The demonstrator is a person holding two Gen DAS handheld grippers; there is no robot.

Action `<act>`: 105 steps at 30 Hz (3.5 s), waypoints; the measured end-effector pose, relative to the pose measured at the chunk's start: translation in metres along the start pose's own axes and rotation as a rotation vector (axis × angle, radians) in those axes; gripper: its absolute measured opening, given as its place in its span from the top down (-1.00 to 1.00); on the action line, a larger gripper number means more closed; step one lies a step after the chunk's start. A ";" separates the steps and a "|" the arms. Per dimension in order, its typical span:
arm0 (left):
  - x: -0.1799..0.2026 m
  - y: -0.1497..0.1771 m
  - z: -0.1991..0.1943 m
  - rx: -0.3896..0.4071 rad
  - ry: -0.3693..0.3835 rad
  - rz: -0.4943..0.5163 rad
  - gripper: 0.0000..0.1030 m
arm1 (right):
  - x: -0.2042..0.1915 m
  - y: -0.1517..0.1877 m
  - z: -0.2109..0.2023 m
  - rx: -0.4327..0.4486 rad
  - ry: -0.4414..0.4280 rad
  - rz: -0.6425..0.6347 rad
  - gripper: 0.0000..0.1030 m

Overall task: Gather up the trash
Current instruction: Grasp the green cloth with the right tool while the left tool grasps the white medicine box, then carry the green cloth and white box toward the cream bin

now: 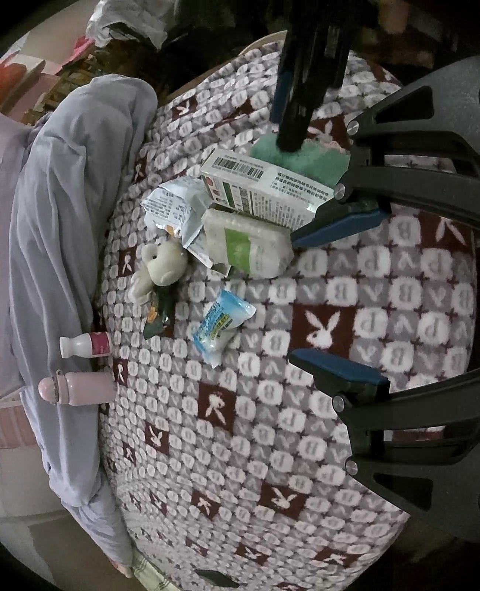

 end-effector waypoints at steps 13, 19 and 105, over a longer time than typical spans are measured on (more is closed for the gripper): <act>0.032 -0.004 0.018 -0.024 0.114 0.020 -0.09 | -0.002 0.005 0.026 0.006 -0.076 0.044 0.16; 0.031 -0.012 0.019 -0.018 0.167 -0.015 -0.09 | 0.000 0.005 0.026 0.006 -0.087 0.044 0.16; 0.305 -0.037 0.026 0.003 0.322 0.319 0.46 | 0.244 0.025 -0.214 0.321 0.320 0.224 0.33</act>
Point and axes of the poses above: each gripper's, at about its wrist camera, not at the fingertips, and z roughly the way its jaws point, x to its right, y to its underside, the point moved 5 cm from there along z, roughly the way its jaws point, and after that the axes turned 7 degrees about x, right-handed, at the moved point
